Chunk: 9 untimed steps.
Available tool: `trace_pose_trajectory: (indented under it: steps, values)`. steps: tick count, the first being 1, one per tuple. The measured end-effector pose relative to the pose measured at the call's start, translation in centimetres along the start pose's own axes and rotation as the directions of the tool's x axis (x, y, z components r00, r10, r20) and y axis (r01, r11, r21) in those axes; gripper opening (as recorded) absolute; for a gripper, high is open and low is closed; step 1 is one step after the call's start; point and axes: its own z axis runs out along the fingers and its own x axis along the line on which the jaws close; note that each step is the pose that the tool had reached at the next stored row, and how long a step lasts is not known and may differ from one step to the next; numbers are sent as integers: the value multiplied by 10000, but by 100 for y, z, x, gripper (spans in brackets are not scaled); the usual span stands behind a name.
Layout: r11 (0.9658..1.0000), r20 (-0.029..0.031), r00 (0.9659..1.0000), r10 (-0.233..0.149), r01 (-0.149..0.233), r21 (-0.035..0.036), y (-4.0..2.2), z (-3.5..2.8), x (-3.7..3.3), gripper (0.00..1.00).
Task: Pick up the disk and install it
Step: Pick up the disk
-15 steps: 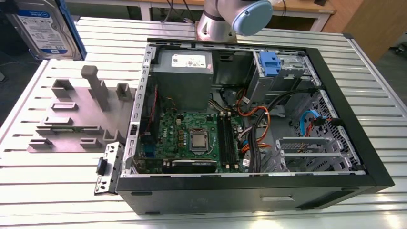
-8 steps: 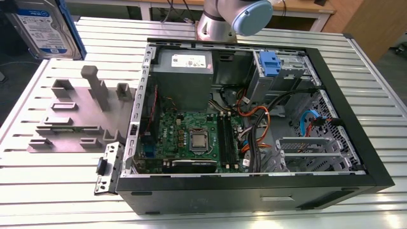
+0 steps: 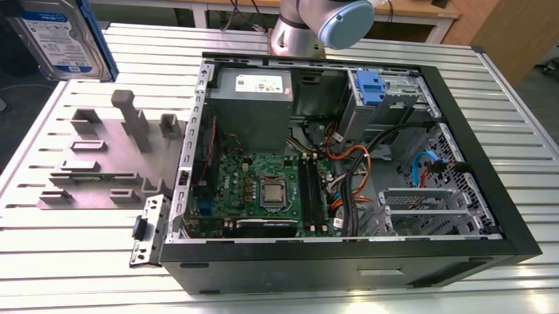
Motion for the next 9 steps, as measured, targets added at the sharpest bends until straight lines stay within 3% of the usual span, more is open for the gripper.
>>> trace_pose_trajectory:
  steps: [9]
  values:
    - [10000,2,10000,0,0,0,0,-54,-1,37]
